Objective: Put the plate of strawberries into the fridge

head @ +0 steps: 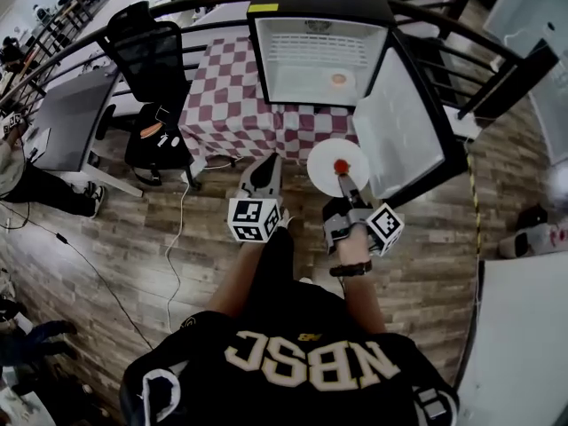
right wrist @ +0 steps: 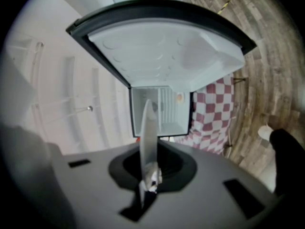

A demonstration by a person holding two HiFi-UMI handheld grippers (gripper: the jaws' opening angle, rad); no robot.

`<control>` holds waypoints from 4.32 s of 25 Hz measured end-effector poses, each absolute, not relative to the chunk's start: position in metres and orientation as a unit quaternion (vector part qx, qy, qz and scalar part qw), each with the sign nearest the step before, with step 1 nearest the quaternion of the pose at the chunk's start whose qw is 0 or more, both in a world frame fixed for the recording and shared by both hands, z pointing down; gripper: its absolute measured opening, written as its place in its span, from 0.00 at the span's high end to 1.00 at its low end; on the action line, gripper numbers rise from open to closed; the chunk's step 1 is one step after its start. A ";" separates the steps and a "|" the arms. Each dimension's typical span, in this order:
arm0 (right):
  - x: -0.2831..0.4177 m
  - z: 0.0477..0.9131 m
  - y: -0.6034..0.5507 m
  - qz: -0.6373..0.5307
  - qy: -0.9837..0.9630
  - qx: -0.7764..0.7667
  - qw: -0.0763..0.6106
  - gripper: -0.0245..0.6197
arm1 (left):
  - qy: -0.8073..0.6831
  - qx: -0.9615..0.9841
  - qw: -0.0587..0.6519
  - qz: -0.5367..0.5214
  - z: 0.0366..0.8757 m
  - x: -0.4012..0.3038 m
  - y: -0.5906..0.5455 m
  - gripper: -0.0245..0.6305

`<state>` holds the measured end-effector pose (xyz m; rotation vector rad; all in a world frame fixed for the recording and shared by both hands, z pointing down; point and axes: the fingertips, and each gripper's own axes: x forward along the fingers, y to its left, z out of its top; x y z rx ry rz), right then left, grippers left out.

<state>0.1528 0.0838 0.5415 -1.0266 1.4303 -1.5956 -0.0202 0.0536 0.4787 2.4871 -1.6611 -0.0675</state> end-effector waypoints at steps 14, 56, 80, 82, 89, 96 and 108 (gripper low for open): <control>0.086 0.524 -0.126 -0.608 0.569 -0.409 0.373 0.92 | -0.523 0.849 0.072 -0.027 0.461 -0.070 -0.164 0.94; 0.097 0.568 -0.300 -0.606 0.496 -0.460 0.418 0.92 | -0.474 0.867 0.154 0.024 0.520 -0.022 -0.304 0.94; 0.103 0.573 -0.325 -0.594 0.551 -0.456 0.368 0.70 | -0.470 0.865 0.173 0.021 0.525 -0.008 -0.320 0.94; 0.101 0.575 -0.323 -0.600 0.549 -0.451 0.369 0.69 | -0.469 0.865 0.174 0.019 0.525 -0.007 -0.320 0.94; 0.098 0.552 -0.303 -0.538 0.634 -0.465 0.303 0.61 | -0.459 0.865 0.201 -0.001 0.522 -0.004 -0.318 0.94; 0.105 0.543 -0.274 -0.343 0.756 -0.546 0.111 0.59 | -0.455 0.861 0.226 -0.024 0.516 -0.010 -0.317 0.94; 0.101 0.549 -0.270 -0.281 0.778 -0.561 0.041 0.58 | -0.444 0.866 0.230 -0.009 0.525 -0.006 -0.310 0.94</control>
